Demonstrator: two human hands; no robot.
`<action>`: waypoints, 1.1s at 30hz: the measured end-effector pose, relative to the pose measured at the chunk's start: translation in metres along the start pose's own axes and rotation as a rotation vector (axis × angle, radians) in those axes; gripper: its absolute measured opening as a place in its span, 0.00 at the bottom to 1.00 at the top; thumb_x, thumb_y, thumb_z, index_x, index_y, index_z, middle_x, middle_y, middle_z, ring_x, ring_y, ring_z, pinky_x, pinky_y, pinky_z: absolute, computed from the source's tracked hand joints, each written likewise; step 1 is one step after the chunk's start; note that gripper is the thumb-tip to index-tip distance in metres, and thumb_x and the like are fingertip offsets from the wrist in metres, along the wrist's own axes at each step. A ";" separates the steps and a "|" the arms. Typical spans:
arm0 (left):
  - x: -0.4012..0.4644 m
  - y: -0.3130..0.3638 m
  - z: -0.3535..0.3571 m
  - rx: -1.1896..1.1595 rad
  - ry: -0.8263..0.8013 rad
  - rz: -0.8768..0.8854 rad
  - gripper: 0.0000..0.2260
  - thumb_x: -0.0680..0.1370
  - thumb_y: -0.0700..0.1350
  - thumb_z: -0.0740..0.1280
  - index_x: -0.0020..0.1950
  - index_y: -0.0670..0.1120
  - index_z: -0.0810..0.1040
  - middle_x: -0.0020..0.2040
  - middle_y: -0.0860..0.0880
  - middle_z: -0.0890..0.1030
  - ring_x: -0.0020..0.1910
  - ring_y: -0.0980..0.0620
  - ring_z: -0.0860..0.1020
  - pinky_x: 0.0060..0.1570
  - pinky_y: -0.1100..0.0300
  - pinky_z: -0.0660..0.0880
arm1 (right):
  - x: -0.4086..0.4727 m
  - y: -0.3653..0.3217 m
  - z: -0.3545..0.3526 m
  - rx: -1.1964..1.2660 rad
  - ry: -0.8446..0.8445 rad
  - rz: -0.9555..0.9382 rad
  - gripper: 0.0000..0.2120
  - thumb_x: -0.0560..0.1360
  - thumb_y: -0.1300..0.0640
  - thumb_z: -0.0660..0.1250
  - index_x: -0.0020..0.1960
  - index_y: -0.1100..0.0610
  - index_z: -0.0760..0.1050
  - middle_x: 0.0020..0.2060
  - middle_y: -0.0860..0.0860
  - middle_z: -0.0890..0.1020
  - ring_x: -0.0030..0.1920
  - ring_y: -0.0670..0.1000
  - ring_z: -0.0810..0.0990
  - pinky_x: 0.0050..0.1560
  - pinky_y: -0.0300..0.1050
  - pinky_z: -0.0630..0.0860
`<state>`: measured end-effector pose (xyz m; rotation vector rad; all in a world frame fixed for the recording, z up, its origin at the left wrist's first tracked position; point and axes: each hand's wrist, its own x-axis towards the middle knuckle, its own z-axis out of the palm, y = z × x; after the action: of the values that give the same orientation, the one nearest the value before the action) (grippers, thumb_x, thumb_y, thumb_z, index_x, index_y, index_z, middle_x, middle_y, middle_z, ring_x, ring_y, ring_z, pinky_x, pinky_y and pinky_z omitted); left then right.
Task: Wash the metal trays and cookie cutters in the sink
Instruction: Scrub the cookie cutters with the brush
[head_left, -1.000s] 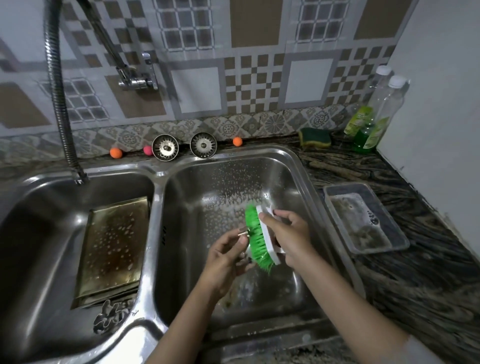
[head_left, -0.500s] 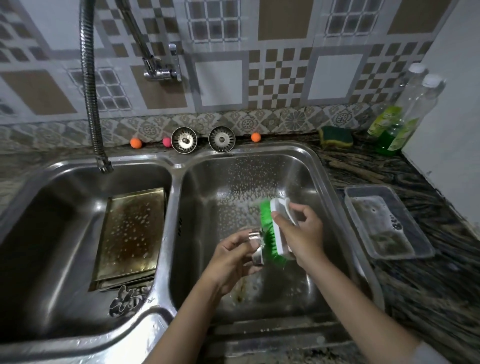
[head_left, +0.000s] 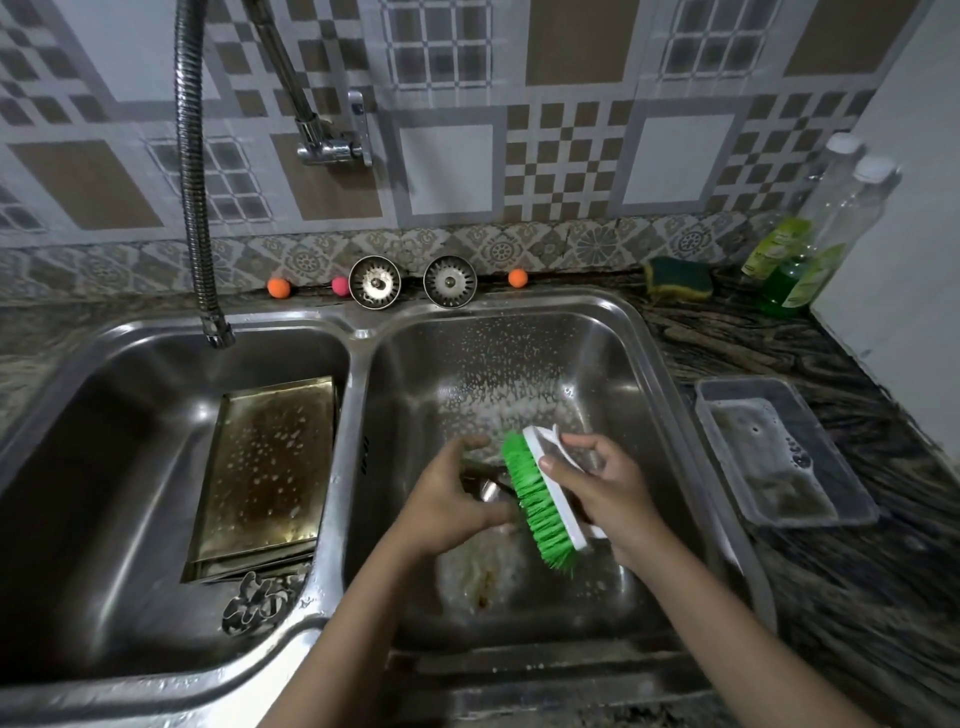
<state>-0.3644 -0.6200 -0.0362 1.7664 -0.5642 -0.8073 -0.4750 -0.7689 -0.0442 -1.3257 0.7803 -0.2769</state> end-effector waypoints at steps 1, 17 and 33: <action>0.000 -0.001 -0.001 -0.092 0.059 -0.005 0.35 0.56 0.43 0.80 0.60 0.48 0.71 0.52 0.44 0.80 0.46 0.48 0.81 0.46 0.51 0.81 | -0.002 0.003 0.001 0.037 0.008 0.032 0.18 0.66 0.53 0.77 0.54 0.48 0.77 0.48 0.56 0.84 0.48 0.57 0.84 0.43 0.55 0.81; -0.018 -0.009 0.026 -0.770 0.123 -0.165 0.10 0.77 0.41 0.64 0.57 0.44 0.80 0.42 0.44 0.82 0.38 0.49 0.81 0.36 0.54 0.79 | -0.025 0.003 0.031 0.164 0.175 -0.013 0.16 0.68 0.55 0.76 0.53 0.48 0.76 0.41 0.54 0.84 0.39 0.50 0.85 0.34 0.47 0.80; -0.021 -0.005 0.015 -0.791 0.049 -0.203 0.12 0.78 0.44 0.62 0.57 0.43 0.79 0.41 0.45 0.82 0.36 0.50 0.80 0.35 0.56 0.79 | -0.020 0.002 0.040 -0.021 0.202 -0.097 0.19 0.64 0.51 0.79 0.51 0.45 0.77 0.45 0.54 0.85 0.44 0.54 0.85 0.47 0.59 0.81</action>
<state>-0.3901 -0.6130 -0.0389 1.1097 -0.0022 -0.9550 -0.4641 -0.7261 -0.0375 -1.3711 0.8909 -0.4862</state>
